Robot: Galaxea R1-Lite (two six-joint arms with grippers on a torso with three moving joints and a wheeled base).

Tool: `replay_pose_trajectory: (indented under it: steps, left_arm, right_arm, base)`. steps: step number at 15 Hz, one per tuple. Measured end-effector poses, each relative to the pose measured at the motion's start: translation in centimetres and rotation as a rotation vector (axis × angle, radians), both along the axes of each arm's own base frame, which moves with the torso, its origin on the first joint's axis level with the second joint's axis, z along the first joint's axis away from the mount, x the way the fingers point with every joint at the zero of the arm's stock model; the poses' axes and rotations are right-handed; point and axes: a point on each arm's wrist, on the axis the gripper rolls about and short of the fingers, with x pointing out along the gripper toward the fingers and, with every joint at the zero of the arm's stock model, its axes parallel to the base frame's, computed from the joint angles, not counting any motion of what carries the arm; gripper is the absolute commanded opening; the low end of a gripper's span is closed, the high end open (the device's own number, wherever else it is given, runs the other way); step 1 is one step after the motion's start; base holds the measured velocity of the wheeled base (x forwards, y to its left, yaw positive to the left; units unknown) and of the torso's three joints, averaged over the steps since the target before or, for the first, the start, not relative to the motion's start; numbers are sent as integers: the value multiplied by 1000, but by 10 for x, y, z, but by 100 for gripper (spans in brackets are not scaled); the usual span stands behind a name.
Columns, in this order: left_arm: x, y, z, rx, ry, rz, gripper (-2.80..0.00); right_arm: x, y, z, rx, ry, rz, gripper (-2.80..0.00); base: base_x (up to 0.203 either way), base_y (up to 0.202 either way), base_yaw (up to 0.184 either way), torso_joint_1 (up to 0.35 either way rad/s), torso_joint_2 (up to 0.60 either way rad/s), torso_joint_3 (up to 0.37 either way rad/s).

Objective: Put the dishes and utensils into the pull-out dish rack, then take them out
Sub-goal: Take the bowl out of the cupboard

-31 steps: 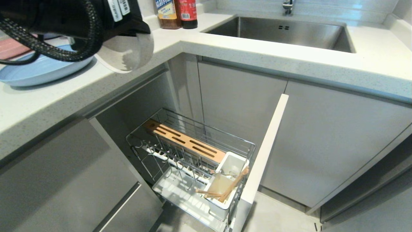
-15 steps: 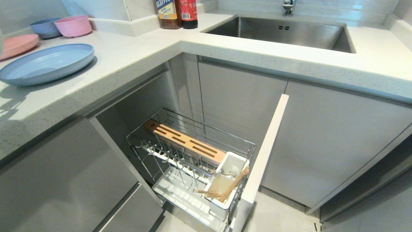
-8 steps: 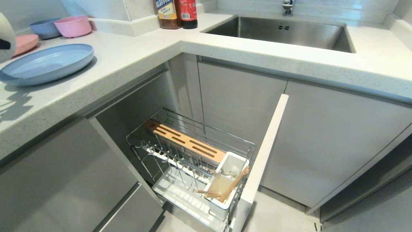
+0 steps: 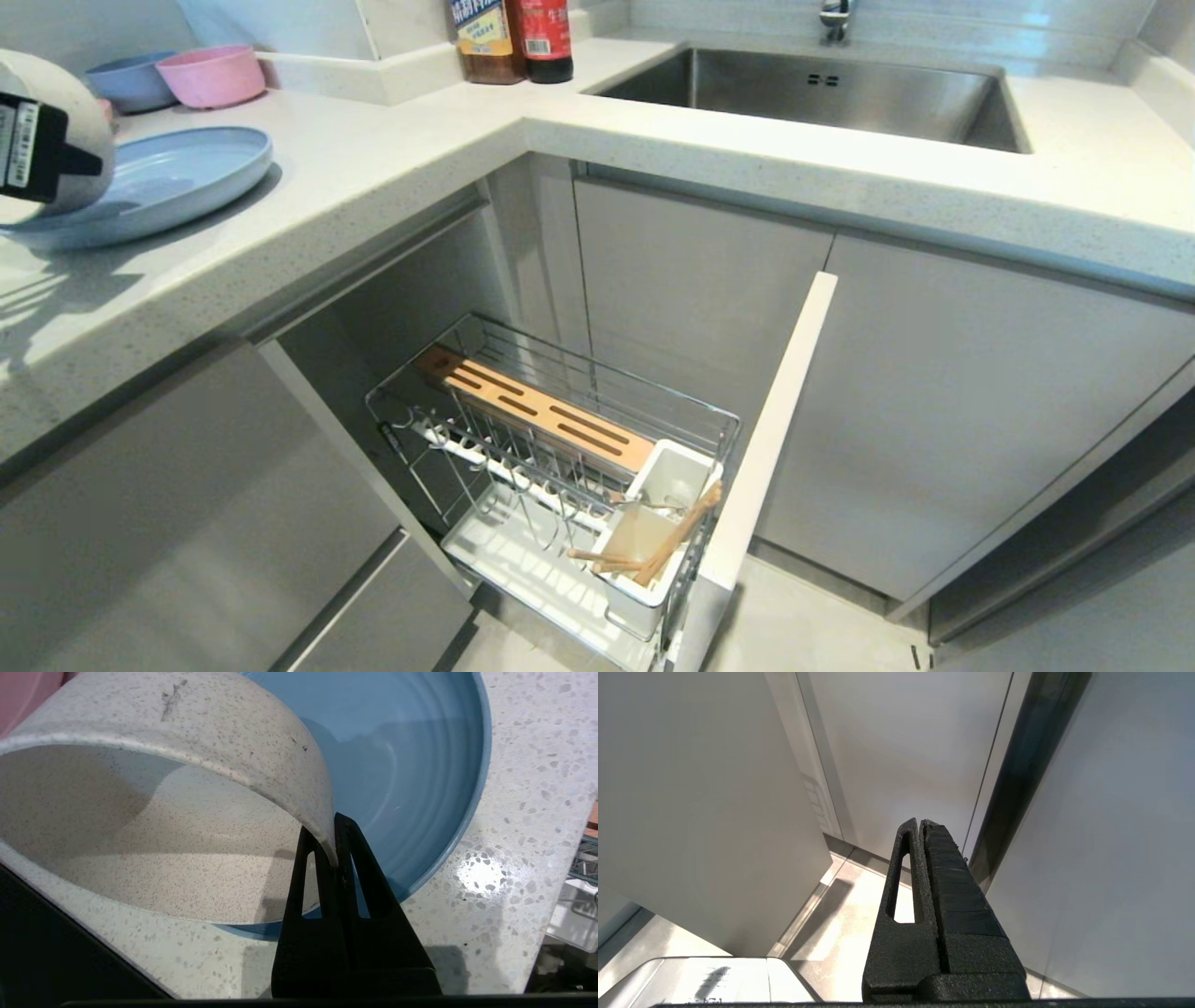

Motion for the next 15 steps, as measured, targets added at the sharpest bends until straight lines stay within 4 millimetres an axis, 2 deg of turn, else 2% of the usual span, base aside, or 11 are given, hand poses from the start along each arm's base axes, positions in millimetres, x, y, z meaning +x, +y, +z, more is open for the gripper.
replay_pose_trajectory:
  steps: [6,7,15]
  left_arm:
    - [10,1,-6,-7,27,2,-280]
    - [11,1,-6,-7,29,1,0]
    - [14,1,-7,-7,31,1,0]
  right_arm:
    - [0,0,0,0,0,0,-280]
    - [0,0,0,0,0,0,-280]
    - [0,0,0,0,0,0,-280]
  base:
    - [0,0,0,0,0,0]
    - [0,0,0,0,0,0]
    - [0,0,0,0,0,0]
